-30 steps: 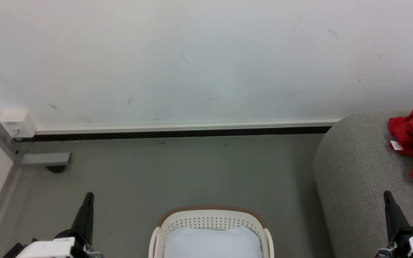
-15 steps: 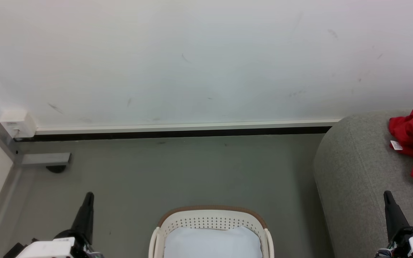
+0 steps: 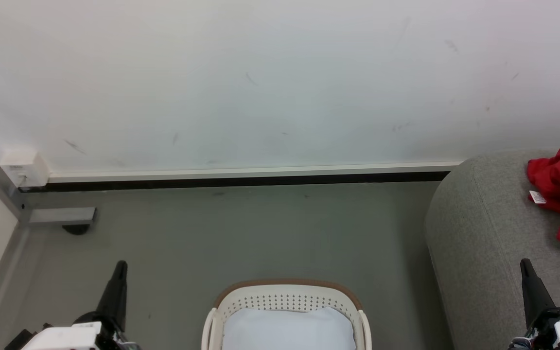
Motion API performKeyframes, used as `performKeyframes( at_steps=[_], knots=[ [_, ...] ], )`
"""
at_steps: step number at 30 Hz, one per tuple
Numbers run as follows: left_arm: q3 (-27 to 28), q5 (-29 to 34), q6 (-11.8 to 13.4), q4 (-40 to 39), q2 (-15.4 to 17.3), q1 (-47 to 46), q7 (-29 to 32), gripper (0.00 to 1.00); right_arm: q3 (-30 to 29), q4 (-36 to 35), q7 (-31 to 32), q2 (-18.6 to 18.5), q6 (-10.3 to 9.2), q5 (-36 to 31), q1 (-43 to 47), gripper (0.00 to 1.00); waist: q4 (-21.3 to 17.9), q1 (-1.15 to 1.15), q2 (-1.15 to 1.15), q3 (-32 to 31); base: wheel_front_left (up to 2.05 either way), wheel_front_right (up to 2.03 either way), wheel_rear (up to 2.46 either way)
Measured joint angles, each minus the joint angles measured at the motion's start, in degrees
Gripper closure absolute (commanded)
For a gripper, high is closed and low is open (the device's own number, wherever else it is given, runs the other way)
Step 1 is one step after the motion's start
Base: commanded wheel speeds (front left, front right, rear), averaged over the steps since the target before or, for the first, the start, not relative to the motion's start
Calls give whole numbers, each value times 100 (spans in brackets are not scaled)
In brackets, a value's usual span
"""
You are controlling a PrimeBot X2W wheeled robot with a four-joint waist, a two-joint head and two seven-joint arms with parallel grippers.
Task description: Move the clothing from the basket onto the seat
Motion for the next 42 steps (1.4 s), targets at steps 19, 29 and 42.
performKeyframes(
  at_steps=[19,29,42],
  knots=[
    [0,0,0,0,0,-1,0,100,0,-1,1,0,0,0,-1,100,0,0,0,0,0,0,0],
    [0,0,0,0,-1,-1,0,100,0,-1,1,0,0,0,-1,100,0,0,0,0,0,0,0],
    [0,0,0,-1,-1,-1,0,100,0,-1,0,0,0,0,-1,100,0,0,0,0,0,0,0]
  ],
)
